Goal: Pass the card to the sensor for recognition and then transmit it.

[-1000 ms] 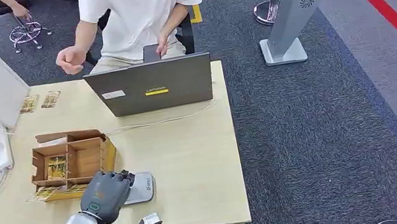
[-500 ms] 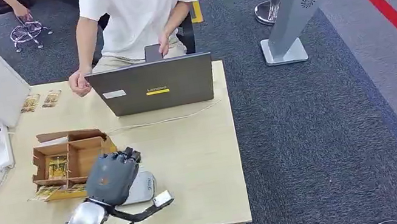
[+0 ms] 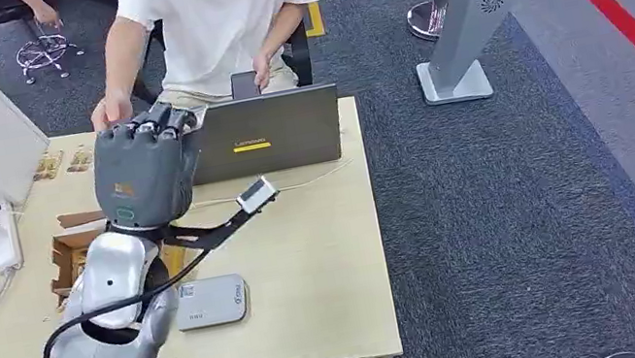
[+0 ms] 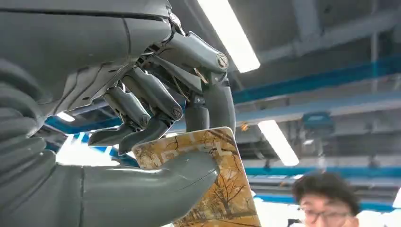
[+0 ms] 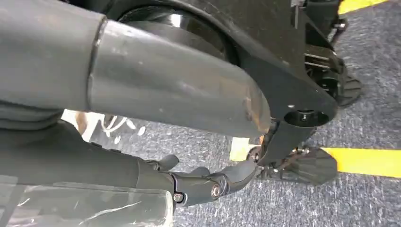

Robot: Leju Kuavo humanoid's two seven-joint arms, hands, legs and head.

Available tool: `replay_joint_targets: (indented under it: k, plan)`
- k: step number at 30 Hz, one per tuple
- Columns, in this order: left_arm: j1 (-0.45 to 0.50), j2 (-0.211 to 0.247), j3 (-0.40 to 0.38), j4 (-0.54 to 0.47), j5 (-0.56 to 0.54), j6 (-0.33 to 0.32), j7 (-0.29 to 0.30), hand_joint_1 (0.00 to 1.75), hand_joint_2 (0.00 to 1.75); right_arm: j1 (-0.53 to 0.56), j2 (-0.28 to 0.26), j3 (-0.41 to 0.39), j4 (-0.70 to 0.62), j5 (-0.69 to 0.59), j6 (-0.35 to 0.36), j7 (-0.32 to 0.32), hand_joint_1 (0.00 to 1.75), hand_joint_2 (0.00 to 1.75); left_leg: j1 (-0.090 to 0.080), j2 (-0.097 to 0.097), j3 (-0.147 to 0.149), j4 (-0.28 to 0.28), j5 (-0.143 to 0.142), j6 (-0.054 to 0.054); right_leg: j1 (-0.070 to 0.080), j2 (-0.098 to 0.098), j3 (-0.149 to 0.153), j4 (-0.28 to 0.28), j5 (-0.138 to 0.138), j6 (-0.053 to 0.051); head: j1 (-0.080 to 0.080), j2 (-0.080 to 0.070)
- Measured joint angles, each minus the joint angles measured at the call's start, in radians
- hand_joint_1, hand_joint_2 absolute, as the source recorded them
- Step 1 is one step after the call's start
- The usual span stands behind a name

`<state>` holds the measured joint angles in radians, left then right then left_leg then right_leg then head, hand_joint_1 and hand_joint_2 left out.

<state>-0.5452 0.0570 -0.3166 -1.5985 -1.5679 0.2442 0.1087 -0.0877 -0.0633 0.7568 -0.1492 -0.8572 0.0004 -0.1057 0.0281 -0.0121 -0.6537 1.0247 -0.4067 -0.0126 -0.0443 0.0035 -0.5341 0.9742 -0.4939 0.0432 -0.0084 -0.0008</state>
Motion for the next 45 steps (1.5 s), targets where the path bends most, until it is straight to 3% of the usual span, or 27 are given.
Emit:
replay_joint_targets:
  k: [9, 15, 19, 20, 25, 29, 45]
  plan:
    - [-0.171, -0.039, 0.008, 0.214, 0.0, -0.069, 0.12, 1.75, 1.75, -0.011, 0.0, 0.022, 0.0, -0.013, 0.001, 0.012, 0.0, 0.0, 0.0, 0.001, 0.0, 0.0, 0.0, 0.0, 0.0, 0.002, 0.001, 0.0, 0.001, 0.0, 0.0, 0.0]
    - [-0.213, -0.051, 0.008, 0.293, -0.001, -0.068, 0.12, 1.75, 1.75, -0.015, 0.0, 0.024, 0.0, -0.022, -0.005, 0.019, 0.0, 0.0, 0.0, 0.001, 0.0, 0.0, 0.0, 0.0, 0.0, 0.003, 0.001, 0.0, 0.001, 0.0, 0.0, 0.0]
    - [-0.217, -0.058, 0.015, 0.333, -0.001, -0.069, 0.079, 1.75, 1.75, -0.018, 0.001, 0.024, 0.0, -0.031, -0.019, 0.025, 0.0, 0.0, 0.0, 0.001, -0.001, 0.0, 0.0, 0.0, 0.0, 0.002, 0.001, 0.0, 0.001, 0.0, 0.0, 0.0]
    - [-0.217, -0.058, 0.018, 0.343, -0.001, -0.071, 0.074, 0.0, 1.75, -0.018, 0.001, 0.024, 0.0, -0.033, -0.019, 0.026, 0.0, 0.0, 0.0, 0.001, -0.001, 0.0, 0.0, 0.0, 0.0, 0.002, 0.001, 0.0, 0.001, 0.0, -0.001, 0.0]
    - [-0.222, -0.063, 0.021, 0.392, -0.001, -0.076, 0.065, 0.0, 1.75, -0.023, 0.001, 0.027, 0.0, -0.042, -0.021, 0.028, 0.0, 0.0, -0.001, 0.001, -0.001, 0.0, 0.0, 0.0, -0.001, 0.002, 0.001, 0.0, 0.001, 0.0, 0.0, 0.0]
    - [-0.221, -0.067, 0.024, 0.407, -0.001, -0.04, 0.059, 0.0, 1.75, -0.024, 0.001, 0.032, 0.0, -0.045, -0.018, 0.028, 0.0, 0.0, -0.001, 0.001, -0.001, 0.0, 0.0, 0.0, 0.0, 0.002, 0.001, 0.0, 0.001, 0.0, -0.001, 0.0]
    - [-0.177, -0.067, 0.024, 0.37, -0.001, -0.02, 0.01, 0.0, 1.75, -0.022, 0.001, 0.04, 0.002, -0.064, -0.018, 0.023, 0.0, 0.0, -0.001, 0.001, -0.001, 0.0, 0.0, 0.0, 0.0, 0.002, 0.001, 0.0, 0.001, 0.0, 0.0, 0.0]
